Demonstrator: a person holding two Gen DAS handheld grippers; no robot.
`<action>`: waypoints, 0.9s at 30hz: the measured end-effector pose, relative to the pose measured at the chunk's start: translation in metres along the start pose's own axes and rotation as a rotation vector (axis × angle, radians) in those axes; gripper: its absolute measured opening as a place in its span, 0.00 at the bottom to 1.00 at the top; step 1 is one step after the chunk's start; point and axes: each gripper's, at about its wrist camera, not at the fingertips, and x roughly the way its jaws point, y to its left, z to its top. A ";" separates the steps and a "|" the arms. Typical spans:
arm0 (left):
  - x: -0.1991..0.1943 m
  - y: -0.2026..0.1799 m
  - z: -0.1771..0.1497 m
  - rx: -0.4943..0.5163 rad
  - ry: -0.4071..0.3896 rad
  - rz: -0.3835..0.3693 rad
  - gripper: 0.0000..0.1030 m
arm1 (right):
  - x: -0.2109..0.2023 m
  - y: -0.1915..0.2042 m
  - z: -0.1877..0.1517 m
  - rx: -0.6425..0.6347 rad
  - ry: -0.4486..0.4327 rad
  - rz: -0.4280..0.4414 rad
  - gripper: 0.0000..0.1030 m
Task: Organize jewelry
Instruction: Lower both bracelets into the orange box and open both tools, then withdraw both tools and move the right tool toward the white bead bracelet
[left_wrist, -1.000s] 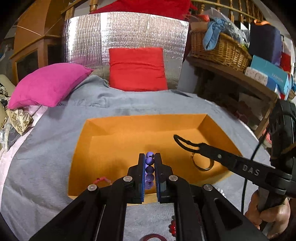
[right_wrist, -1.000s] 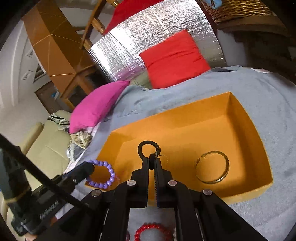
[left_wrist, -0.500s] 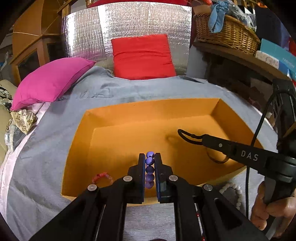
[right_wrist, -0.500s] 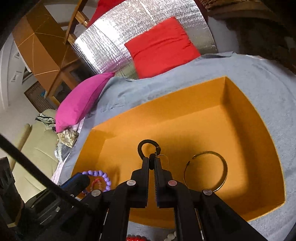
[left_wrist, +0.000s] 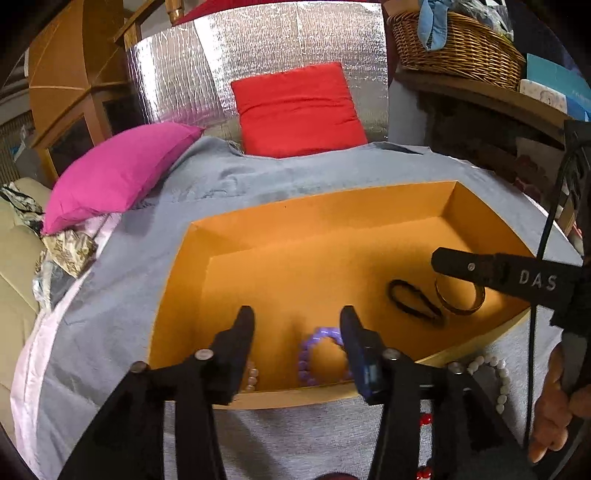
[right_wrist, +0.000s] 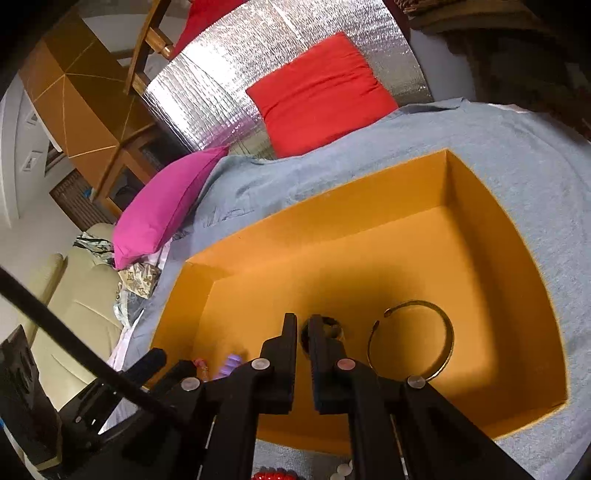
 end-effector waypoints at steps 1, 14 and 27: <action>-0.002 0.001 0.000 -0.003 -0.003 0.008 0.59 | -0.003 0.000 0.001 0.003 -0.002 0.008 0.08; -0.026 0.037 -0.023 -0.092 0.020 0.087 0.66 | -0.068 -0.018 0.001 0.039 -0.061 0.029 0.30; -0.062 0.062 -0.073 -0.168 0.049 0.081 0.66 | -0.147 -0.045 -0.033 0.035 -0.136 -0.009 0.54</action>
